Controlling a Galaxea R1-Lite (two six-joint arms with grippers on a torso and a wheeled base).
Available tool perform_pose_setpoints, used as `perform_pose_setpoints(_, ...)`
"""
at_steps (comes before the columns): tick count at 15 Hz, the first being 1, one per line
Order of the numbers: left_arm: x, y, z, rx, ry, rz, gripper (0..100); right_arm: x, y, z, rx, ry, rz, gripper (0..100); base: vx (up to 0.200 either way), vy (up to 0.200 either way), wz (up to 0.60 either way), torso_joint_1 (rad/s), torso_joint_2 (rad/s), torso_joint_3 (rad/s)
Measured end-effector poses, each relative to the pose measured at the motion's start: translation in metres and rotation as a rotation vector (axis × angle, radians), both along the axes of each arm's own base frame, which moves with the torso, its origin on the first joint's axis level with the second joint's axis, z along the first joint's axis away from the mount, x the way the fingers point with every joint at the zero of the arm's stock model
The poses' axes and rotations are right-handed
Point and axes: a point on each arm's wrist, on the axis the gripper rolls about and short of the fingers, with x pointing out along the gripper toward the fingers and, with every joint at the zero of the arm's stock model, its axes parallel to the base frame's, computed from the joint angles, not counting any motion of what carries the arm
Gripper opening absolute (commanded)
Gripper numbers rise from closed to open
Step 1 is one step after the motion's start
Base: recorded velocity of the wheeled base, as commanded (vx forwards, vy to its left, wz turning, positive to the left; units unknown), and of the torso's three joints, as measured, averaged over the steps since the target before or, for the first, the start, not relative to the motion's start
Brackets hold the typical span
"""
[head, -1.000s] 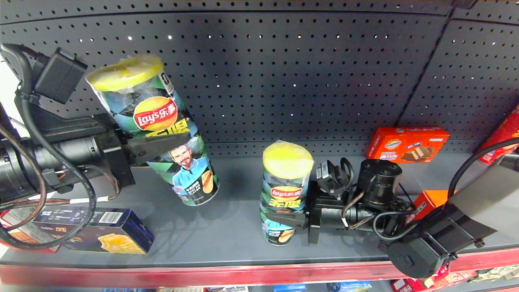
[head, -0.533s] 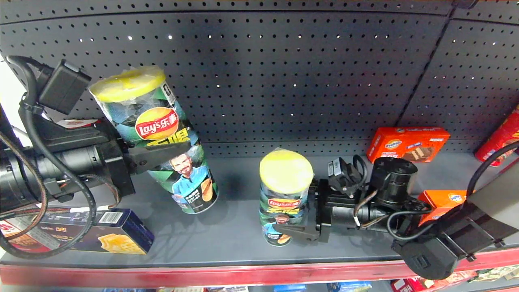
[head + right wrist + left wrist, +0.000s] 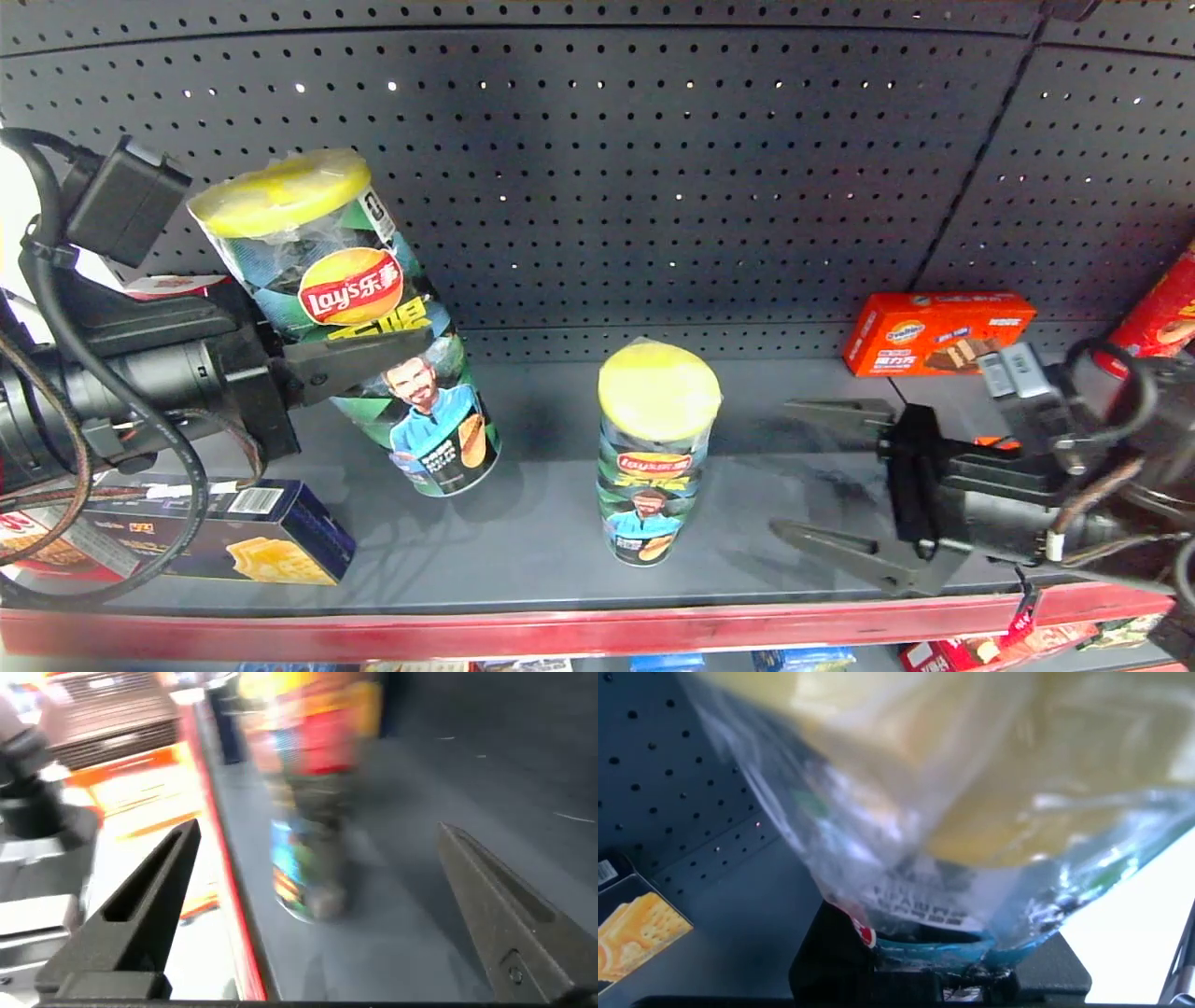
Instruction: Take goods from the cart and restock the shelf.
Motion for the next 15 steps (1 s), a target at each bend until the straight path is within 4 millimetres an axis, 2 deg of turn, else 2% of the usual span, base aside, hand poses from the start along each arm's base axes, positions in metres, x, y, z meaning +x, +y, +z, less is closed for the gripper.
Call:
perform_pose_setpoints(2, -0.003, 0.001, 0.002, -0.001, -0.008, 0.002, 0, -0.019, -0.034, 0.009, 0.024, -0.020, -0.119, 100, 0.000, 0.000, 0.00, 0.000, 0.00, 0.000)
perform_pose_setpoints(5, -0.007, 0.002, 0.003, -0.001, -0.015, 0.023, 0, -0.052, -0.065, 0.011, 0.056, -0.045, -0.289, 100, 0.000, 0.000, 0.00, 0.000, 0.00, 0.000)
perform_pose_setpoints(9, -0.011, 0.000, 0.005, -0.001, -0.032, 0.020, 0, -0.104, -0.086, 0.004, 0.105, 0.003, -0.466, 100, 0.000, 0.000, 0.00, 0.000, 0.00, 0.000)
perform_pose_setpoints(12, -0.014, 0.000, 0.005, -0.001, -0.036, 0.019, 0, -0.138, -0.099, -0.013, 0.096, 0.106, -0.663, 100, 0.000, 0.000, 0.00, 0.000, 0.00, 0.000)
perform_pose_setpoints(15, -0.018, 0.001, 0.003, 0.001, -0.034, 0.024, 0, -0.176, -0.103, -0.035, 0.095, 0.178, -0.884, 100, 0.000, 0.000, 0.00, 0.000, 0.00, 0.000)
